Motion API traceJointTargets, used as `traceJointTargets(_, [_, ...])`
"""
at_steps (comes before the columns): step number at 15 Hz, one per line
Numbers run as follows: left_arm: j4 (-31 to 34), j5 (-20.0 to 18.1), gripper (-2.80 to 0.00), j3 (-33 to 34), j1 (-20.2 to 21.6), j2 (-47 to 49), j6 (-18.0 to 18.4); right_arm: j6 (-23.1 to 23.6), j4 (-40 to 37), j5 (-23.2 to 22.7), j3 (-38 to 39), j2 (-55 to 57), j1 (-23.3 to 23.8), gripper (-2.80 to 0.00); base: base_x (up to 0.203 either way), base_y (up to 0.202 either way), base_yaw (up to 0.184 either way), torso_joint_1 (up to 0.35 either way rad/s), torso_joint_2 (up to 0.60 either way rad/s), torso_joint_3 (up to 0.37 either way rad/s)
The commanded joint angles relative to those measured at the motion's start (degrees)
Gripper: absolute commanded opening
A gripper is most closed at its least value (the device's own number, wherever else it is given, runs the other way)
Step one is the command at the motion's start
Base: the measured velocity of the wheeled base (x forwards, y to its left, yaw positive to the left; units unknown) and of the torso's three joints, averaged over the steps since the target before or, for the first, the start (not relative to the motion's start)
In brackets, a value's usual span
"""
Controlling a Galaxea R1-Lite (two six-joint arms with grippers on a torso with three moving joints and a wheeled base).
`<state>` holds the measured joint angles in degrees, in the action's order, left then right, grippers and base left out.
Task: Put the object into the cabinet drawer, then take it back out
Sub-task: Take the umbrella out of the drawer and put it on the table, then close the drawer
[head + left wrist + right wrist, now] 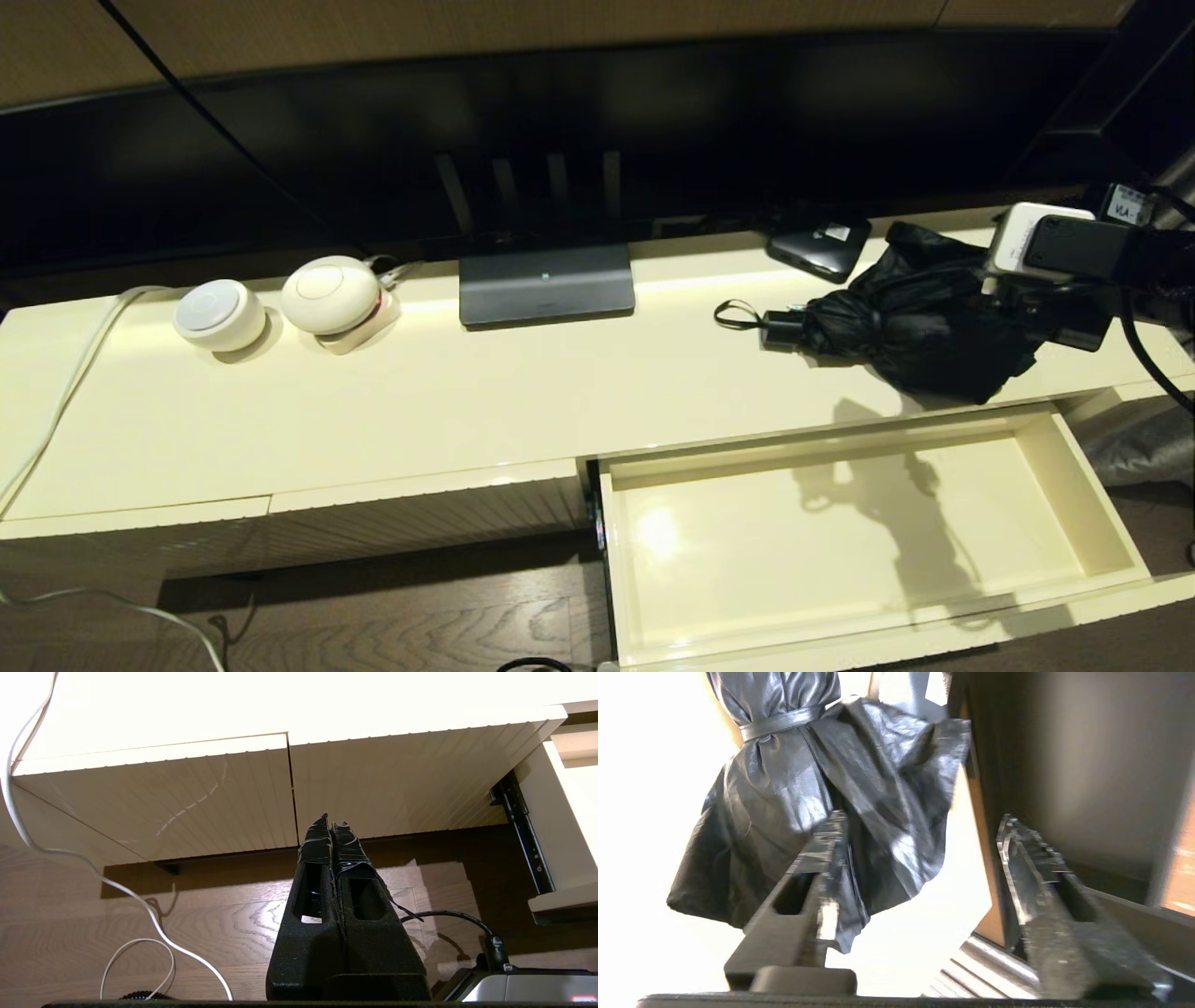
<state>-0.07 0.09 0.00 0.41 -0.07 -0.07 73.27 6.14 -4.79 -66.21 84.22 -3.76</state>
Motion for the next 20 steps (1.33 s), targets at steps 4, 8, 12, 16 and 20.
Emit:
traceJointTargets(4, [0.1, 0.0, -2.80, 0.2, 0.0, 0.0, 0.0, 1.0, -13.3, 0.3, 3.2, -13.5, -4.1, -2.80, 0.000, 0.000, 0.000, 0.000, 0.00, 0.000])
traceJointTargets(8, [0.0, 0.0, -2.80, 0.2, 0.0, 0.1, 0.0, 1.1, -23.4, 0.4, 10.7, -21.4, -5.2, -2.80, 0.000, 0.000, 0.000, 0.000, 0.00, 0.000])
traceJointTargets(12, [0.0, 0.0, -2.80, 0.2, 0.0, 0.1, 0.0, 0.9, -32.0, -0.4, 20.3, -29.3, -8.0, -2.80, 0.000, 0.000, 0.000, 0.000, 0.00, 0.000])
traceJointTargets(16, [0.0, 0.0, -2.80, 0.2, 0.0, 0.0, 0.0, 0.6, -36.0, -0.8, 29.3, -32.6, -13.2, -2.80, 0.000, 0.000, 0.000, 0.000, 0.00, 0.000])
traceJointTargets(20, [0.0, 0.0, -2.80, 0.2, 0.0, 0.1, 0.0, 0.3, -37.5, -3.7, 35.1, -28.9, -14.0, -2.80, 0.000, 0.000, 0.000, 0.000, 0.00, 0.000])
